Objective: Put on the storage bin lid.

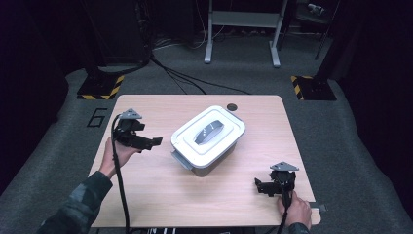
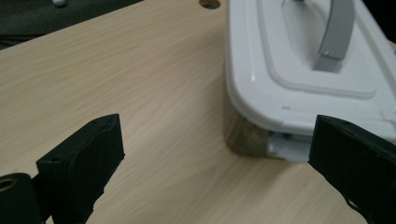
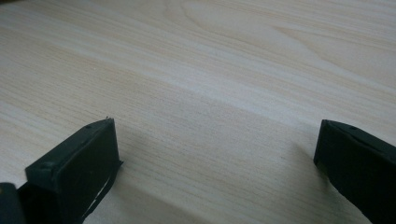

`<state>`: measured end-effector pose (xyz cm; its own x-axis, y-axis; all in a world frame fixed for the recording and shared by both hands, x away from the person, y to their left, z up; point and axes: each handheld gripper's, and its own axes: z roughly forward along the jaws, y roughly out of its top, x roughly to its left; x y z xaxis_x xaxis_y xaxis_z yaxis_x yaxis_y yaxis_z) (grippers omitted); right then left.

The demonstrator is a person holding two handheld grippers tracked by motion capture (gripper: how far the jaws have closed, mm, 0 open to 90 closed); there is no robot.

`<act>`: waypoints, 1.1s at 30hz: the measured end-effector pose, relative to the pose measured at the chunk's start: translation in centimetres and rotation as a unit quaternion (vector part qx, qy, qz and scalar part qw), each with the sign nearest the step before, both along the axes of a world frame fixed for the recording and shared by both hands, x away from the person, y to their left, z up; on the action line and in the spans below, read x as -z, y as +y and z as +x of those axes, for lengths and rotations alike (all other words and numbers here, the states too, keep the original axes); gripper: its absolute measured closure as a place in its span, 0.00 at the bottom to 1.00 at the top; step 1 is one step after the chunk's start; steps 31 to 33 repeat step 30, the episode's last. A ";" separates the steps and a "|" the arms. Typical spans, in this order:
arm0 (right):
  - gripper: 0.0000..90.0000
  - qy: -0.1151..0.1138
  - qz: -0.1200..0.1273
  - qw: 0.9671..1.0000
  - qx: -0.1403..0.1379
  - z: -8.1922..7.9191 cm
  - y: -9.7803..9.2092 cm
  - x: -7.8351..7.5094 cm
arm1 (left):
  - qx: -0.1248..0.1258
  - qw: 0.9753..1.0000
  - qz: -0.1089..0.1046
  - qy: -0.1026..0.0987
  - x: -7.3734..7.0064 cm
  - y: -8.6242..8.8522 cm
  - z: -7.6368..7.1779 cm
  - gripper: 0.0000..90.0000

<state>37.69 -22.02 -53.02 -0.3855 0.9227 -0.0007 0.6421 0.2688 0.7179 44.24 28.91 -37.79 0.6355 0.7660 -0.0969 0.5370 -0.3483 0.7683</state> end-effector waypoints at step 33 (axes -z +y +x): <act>0.00 0.000 0.000 1.000 -0.001 0.0 0.0 0.0 | -0.138 0.988 0.067 0.014 15.2 7.3 -3.9 0.00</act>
